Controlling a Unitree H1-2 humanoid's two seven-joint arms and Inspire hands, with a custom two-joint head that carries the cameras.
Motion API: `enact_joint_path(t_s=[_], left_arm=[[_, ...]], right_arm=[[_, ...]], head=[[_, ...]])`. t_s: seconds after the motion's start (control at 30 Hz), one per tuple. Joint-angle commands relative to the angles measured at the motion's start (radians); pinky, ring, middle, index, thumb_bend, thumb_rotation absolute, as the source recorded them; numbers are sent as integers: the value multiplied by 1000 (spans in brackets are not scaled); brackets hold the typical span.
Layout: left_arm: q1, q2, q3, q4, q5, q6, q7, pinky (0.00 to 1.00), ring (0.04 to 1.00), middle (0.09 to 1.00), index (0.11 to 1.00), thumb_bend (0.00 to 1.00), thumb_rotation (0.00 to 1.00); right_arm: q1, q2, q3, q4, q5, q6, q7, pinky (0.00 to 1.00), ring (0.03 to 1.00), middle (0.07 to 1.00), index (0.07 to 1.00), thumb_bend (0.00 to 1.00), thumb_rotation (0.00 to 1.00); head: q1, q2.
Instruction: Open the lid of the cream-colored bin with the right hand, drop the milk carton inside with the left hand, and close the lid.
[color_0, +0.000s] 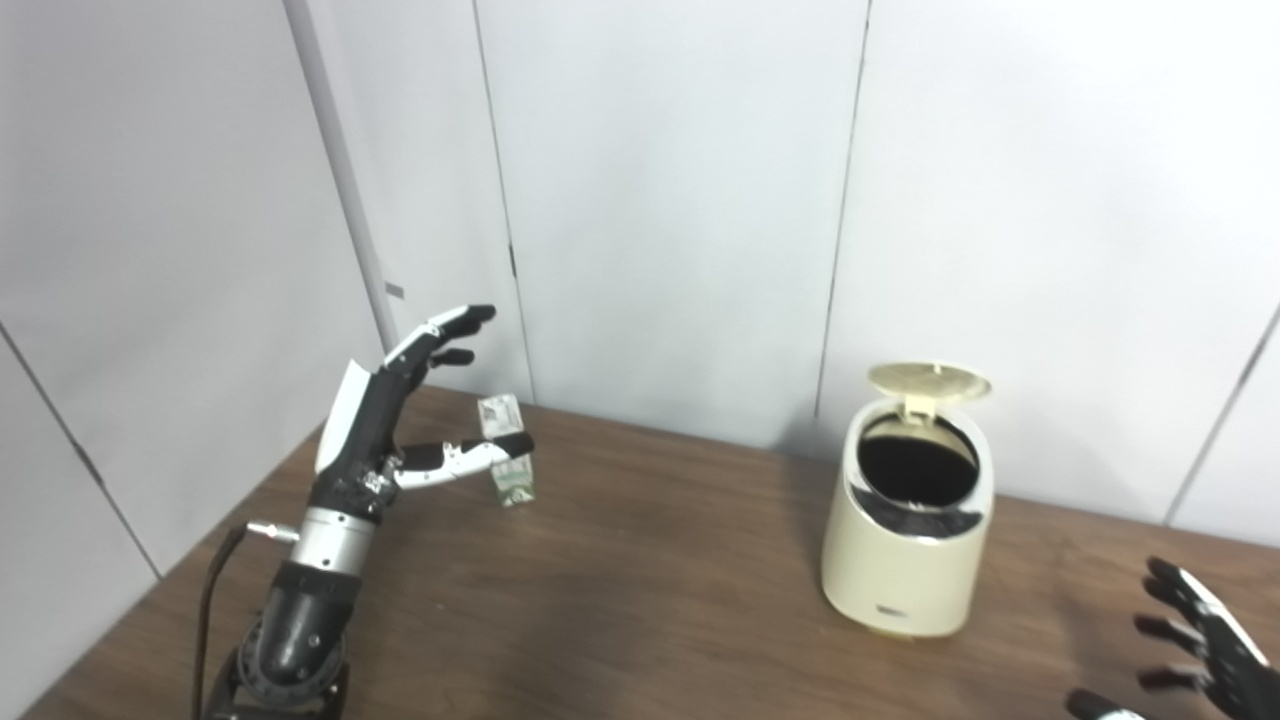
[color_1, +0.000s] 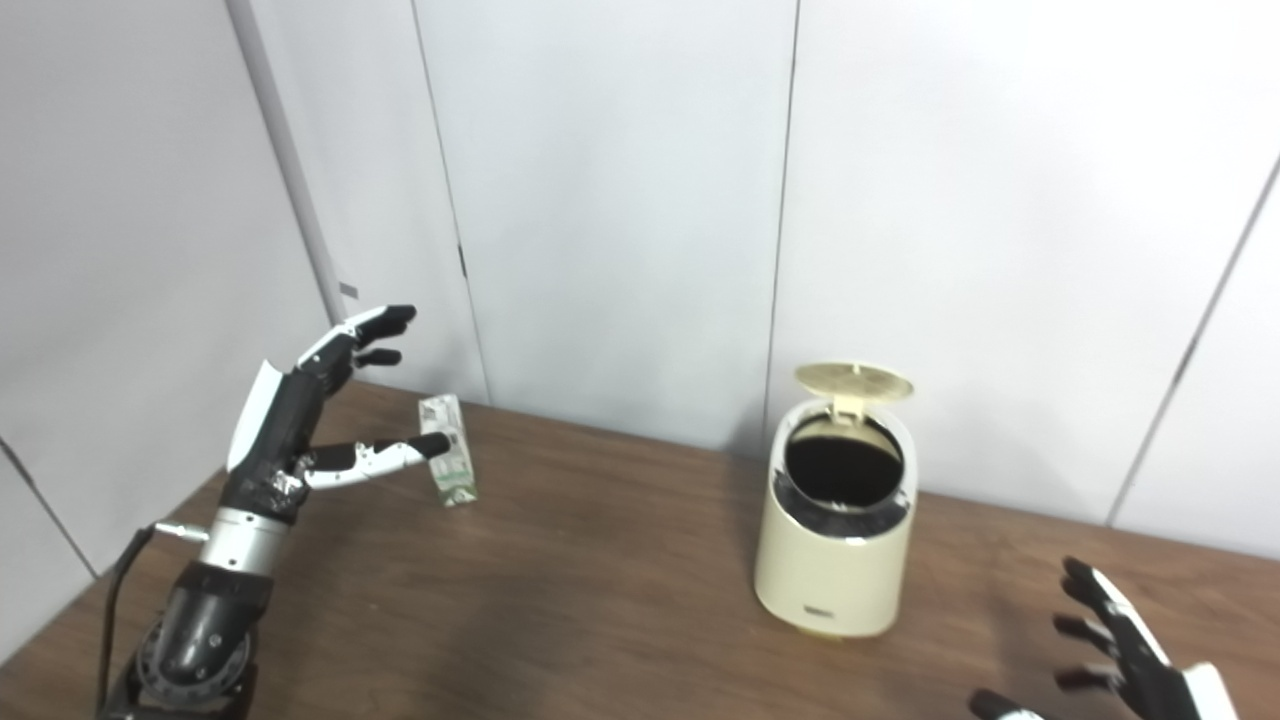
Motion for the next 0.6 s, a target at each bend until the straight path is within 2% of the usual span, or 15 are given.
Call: enact_joint_path(t_s=[0.0,0.1,0.2,0.27,0.4,0.57], left_arm=[[-55,58,19,-12,-13,-6,9,748,843,866,851,873,186],[-89,90,26,28,-16,1,18,773,852,871,829,893,174],[-131,104,33,119,22,-74,64,704,815,834,795,890,152],[-152,115,27,172,40,-97,83,691,809,824,789,877,157],[-178,139,2,250,42,-81,68,737,806,829,799,904,122],[-197,154,-32,321,34,-63,52,730,803,846,832,976,177]], right_arm=[[-40,-22,-2,-9,-2,-55,-8,461,764,868,876,974,523],[-45,-26,0,6,1,-72,-7,430,754,866,870,996,556],[-49,-25,3,7,0,-72,-8,404,735,854,859,1000,592],[-51,-26,4,8,1,-75,-7,400,729,851,857,1000,594],[-52,-32,3,-1,5,-71,-1,364,729,856,854,1000,602],[-51,-41,0,-2,11,-80,1,321,730,859,859,1000,603]], head=[[8,-9],[13,-9],[12,-10],[12,-9],[6,-6],[4,-3]])
